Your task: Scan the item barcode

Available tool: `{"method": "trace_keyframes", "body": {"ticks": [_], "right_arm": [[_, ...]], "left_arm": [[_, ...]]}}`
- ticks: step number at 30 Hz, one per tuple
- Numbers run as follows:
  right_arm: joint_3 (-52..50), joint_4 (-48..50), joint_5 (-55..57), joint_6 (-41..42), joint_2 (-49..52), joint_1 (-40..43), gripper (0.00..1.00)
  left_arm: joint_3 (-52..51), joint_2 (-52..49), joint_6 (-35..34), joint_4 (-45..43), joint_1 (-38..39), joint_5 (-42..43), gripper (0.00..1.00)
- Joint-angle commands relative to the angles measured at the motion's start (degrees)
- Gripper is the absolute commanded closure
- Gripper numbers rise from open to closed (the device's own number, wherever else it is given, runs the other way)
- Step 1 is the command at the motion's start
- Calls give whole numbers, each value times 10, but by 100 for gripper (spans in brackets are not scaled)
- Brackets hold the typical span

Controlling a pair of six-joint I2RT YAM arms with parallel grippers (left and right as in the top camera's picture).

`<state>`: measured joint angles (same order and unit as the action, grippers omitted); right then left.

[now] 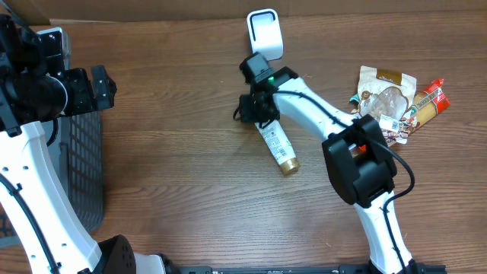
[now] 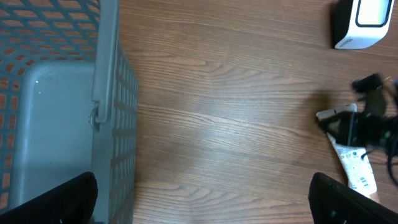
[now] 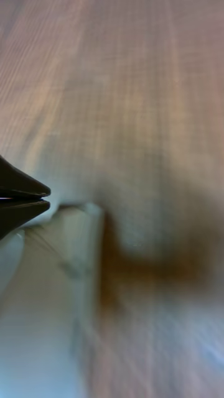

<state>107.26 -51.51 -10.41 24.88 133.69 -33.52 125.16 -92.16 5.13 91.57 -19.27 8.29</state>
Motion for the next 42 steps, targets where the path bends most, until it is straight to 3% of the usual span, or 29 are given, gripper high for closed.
{"method": "trace_keyframes", "body": {"ticks": [1,15,21,30,42], "right_arm": [[-1,-27,-25,-57,10,-22,96],[169,-154,-21,-73,-24,34,93],[164,-151,85,-37,-21,79,96],[68,-91,88,-37,-8,84,96],[28,-75,-143,-179,-8,30,96]], "left_arm": [[1,2,13,-1,-2,1,0],[1,2,13,-1,-2,1,0],[1,2,13,-1,-2,1,0],[1,2,13,-1,-2,1,1],[1,2,13,-1,-2,1,0]]}}
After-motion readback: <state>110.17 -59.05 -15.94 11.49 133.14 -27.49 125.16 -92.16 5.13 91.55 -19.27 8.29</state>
